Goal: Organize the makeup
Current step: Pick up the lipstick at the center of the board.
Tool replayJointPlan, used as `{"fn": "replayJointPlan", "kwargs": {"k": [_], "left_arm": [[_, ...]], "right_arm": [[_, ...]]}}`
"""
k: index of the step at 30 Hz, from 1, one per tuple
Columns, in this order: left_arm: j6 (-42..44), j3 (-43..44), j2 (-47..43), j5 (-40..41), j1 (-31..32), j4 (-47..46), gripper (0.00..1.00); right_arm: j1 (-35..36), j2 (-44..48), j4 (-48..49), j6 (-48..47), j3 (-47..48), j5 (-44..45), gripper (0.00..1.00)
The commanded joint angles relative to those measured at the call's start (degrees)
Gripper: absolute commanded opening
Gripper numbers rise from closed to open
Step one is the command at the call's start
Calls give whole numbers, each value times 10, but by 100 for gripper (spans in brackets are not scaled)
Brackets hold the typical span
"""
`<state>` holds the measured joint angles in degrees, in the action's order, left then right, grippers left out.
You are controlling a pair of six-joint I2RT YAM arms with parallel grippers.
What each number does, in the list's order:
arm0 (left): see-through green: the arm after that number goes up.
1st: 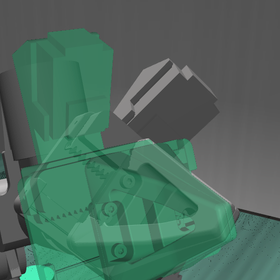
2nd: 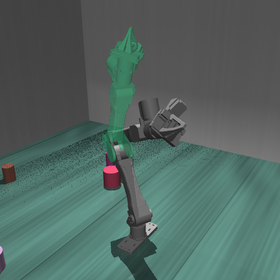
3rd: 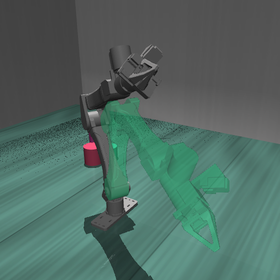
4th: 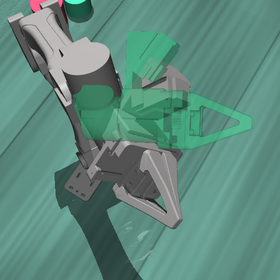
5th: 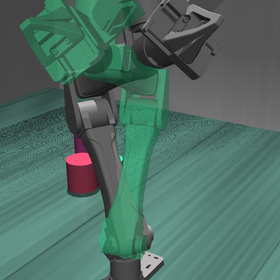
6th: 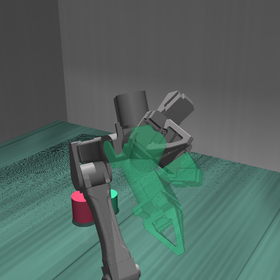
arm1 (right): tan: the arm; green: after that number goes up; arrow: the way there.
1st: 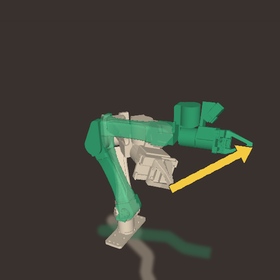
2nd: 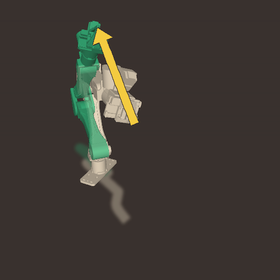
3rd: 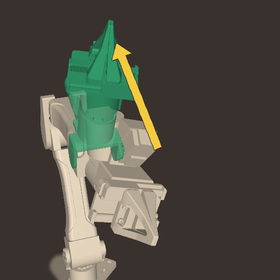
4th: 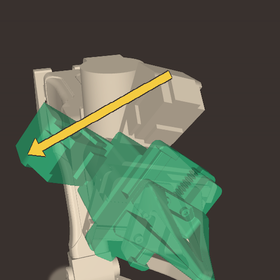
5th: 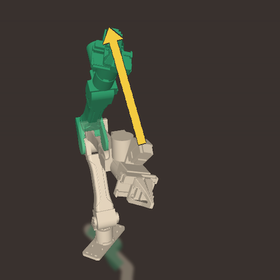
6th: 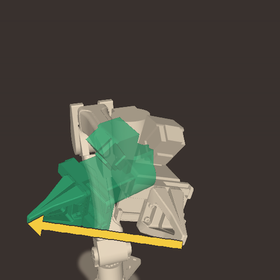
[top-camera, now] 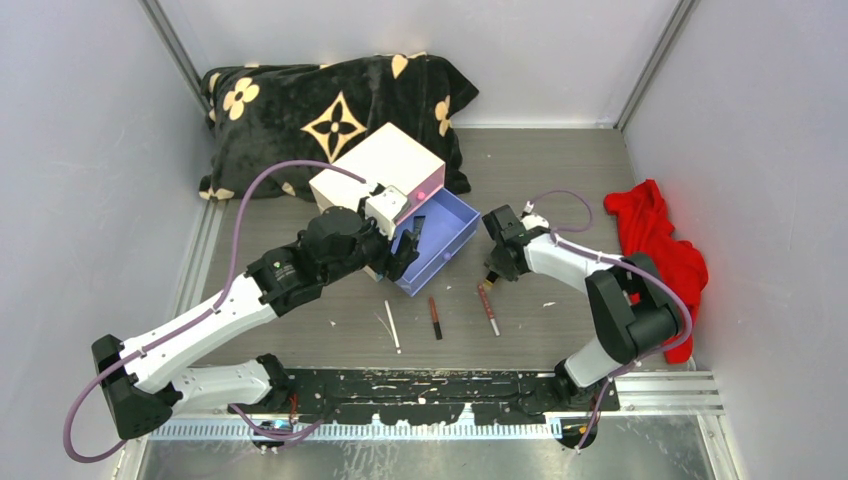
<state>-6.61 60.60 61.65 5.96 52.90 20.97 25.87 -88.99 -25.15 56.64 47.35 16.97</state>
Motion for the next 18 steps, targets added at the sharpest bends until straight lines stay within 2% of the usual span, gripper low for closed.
{"fn": "replayJointPlan", "kwargs": {"k": [1, 5, 9, 12, 18], "left_arm": [[7, 3, -11, 2, 2, -8, 69], [5, 4, -8, 5, 2, -11, 69], [5, 6, 2, 12, 2, -18, 69], [4, 11, 13, 9, 2, -23, 69], [-7, 21, 24, 12, 2, -19, 69]], "right_arm": [[-2, 44, -26, -36, 12, 36, 1], [-2, 148, -90, -97, 60, 77, 1], [-1, 208, -146, -166, 140, 80, 1], [-1, 218, -170, -193, 193, 58, 1], [0, 181, -132, -222, 255, -64, 1]]}}
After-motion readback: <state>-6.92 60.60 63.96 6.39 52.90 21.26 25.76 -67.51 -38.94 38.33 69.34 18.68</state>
